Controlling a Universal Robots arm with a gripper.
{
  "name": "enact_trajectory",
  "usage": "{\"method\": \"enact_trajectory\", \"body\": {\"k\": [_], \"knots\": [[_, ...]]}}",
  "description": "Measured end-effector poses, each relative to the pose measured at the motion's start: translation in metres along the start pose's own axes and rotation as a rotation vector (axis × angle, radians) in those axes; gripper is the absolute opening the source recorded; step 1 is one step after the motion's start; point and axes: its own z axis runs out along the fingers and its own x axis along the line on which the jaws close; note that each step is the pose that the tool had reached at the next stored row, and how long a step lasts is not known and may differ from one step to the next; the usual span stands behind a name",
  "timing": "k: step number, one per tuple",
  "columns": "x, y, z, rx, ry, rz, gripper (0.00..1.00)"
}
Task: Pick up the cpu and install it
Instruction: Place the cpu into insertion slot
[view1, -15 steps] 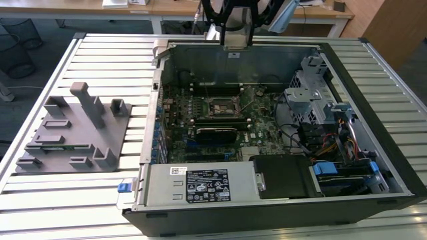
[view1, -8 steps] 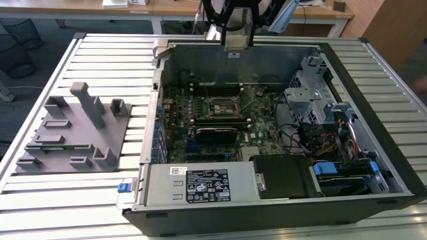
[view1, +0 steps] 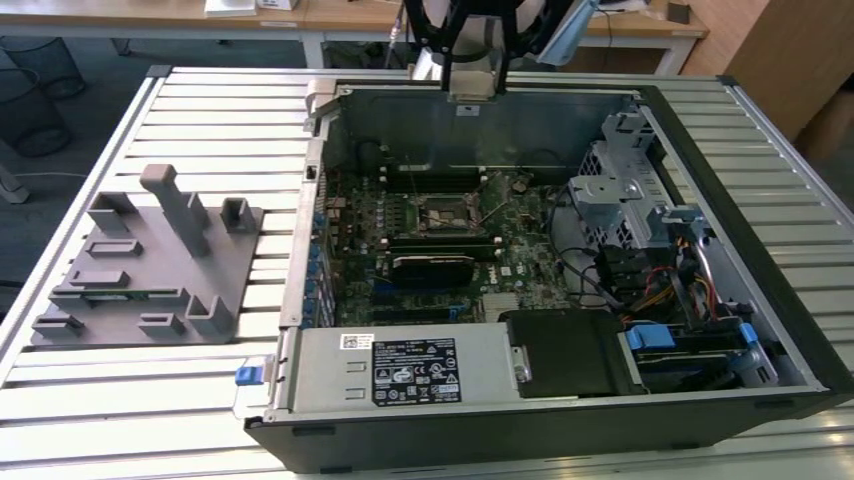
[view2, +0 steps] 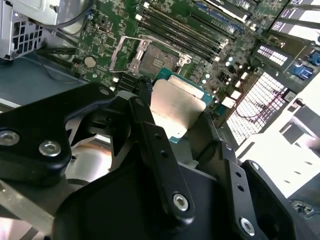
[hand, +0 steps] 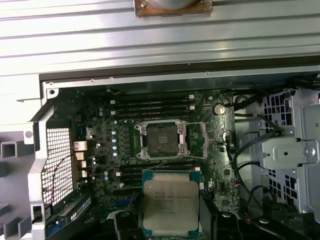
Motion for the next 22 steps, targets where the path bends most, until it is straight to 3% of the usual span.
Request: {"method": "enact_trajectory", "body": {"k": [13, 22], "knots": [[0.0002, 0.0000, 0.0011, 0.0011, -0.0025, 0.100, 0.54], [0.0004, -0.0001, 0.0017, 0.0012, -0.0049, 0.200, 0.54]]}}
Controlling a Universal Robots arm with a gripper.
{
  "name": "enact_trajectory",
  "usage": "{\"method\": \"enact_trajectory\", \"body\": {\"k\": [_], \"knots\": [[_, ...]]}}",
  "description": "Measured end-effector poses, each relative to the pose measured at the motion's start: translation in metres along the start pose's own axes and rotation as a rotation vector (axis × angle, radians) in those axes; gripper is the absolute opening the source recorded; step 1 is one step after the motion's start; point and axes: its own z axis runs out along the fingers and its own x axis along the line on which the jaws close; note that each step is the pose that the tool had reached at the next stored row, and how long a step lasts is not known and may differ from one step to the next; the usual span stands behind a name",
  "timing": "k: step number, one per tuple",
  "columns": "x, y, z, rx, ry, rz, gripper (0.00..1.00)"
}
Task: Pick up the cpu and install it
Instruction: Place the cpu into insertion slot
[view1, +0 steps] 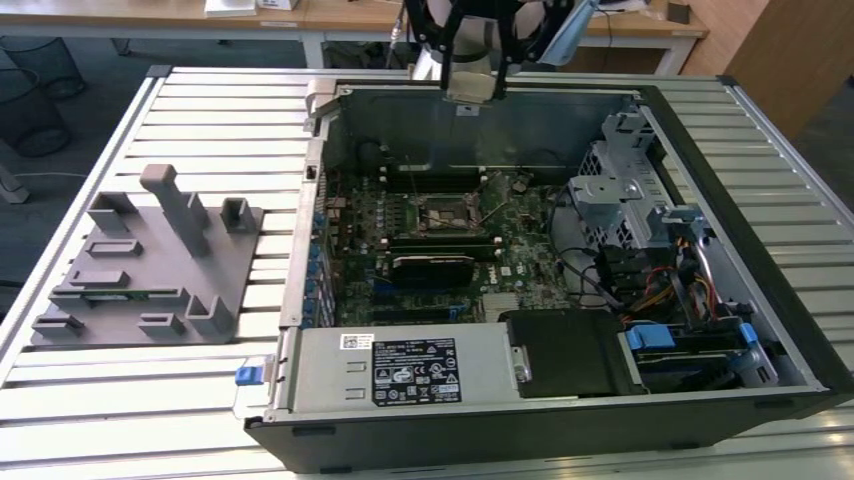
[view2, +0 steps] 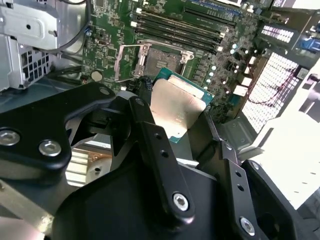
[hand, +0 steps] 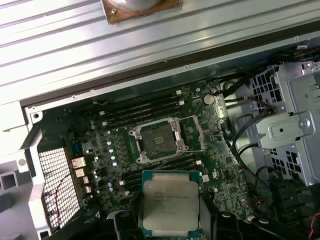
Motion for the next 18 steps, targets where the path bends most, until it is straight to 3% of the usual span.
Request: {"method": "enact_trajectory", "body": {"k": [6, 18], "knots": [[0.0001, 0.0000, 0.0010, 0.0001, -0.0018, 0.073, 0.54], [0.0001, -0.0002, 0.0058, 0.0009, -0.0069, 0.292, 0.54]]}}
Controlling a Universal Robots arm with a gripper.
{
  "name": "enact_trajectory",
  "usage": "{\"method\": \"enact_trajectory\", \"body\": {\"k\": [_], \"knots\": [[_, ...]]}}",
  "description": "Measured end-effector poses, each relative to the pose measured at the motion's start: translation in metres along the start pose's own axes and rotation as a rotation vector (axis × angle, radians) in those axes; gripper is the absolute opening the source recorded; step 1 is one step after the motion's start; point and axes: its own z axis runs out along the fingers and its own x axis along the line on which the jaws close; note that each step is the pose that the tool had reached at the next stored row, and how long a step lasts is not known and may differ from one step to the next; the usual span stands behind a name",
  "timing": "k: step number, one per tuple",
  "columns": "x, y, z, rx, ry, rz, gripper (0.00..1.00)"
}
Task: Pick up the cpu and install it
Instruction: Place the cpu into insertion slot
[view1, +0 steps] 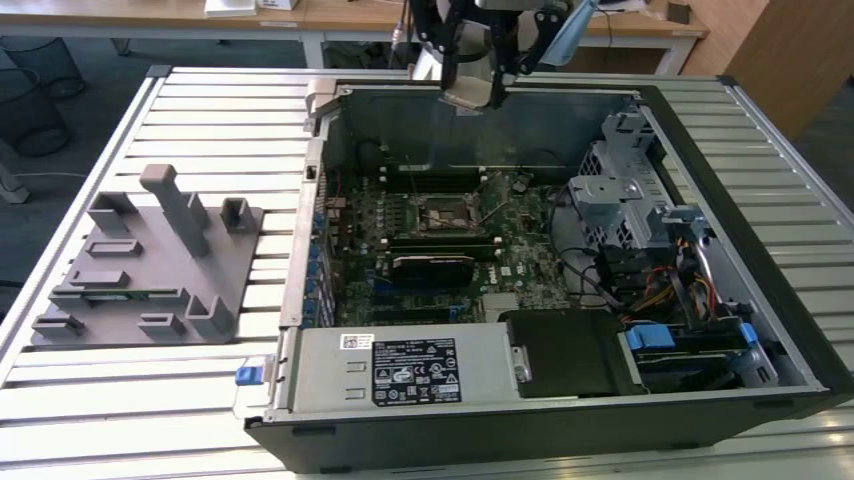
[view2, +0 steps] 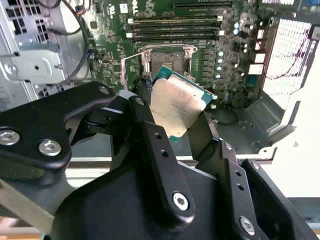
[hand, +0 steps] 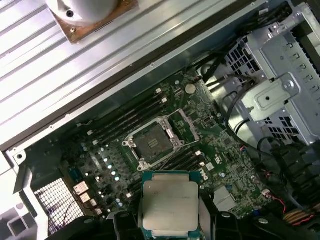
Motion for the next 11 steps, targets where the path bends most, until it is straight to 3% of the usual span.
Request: {"method": "enact_trajectory", "body": {"k": [11], "knots": [[0.0000, -0.0001, 0.0050, 0.0005, -0.0045, 0.189, 0.54]]}}
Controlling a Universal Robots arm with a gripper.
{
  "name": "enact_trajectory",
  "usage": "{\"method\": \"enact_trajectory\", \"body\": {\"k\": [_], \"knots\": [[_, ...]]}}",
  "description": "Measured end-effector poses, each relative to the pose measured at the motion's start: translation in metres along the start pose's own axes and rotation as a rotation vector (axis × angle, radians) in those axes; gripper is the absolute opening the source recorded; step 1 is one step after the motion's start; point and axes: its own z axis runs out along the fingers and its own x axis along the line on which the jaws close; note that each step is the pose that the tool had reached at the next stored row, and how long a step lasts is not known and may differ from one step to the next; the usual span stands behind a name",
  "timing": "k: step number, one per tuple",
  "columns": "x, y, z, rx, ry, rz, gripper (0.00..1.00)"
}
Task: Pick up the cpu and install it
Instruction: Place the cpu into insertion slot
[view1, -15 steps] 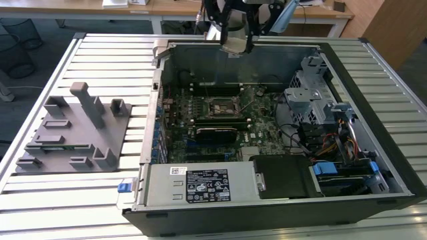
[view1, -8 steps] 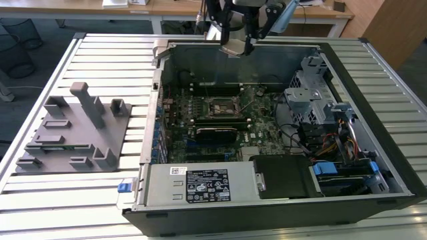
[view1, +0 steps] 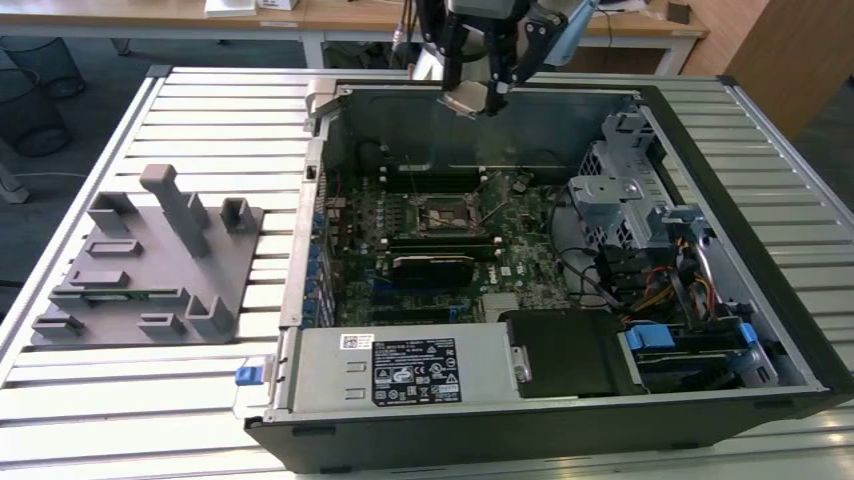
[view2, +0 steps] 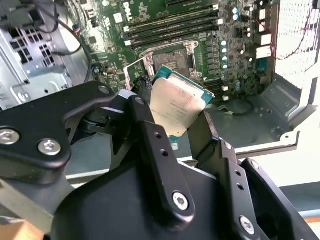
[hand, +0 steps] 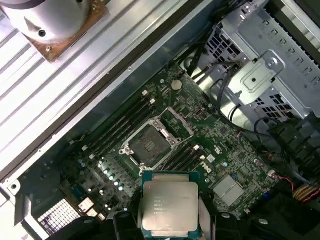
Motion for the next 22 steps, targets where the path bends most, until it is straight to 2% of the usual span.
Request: {"method": "enact_trajectory", "body": {"k": [22], "knots": [[0.0000, -0.0002, 0.0077, 0.0008, -0.0086, 0.388, 0.54]]}}
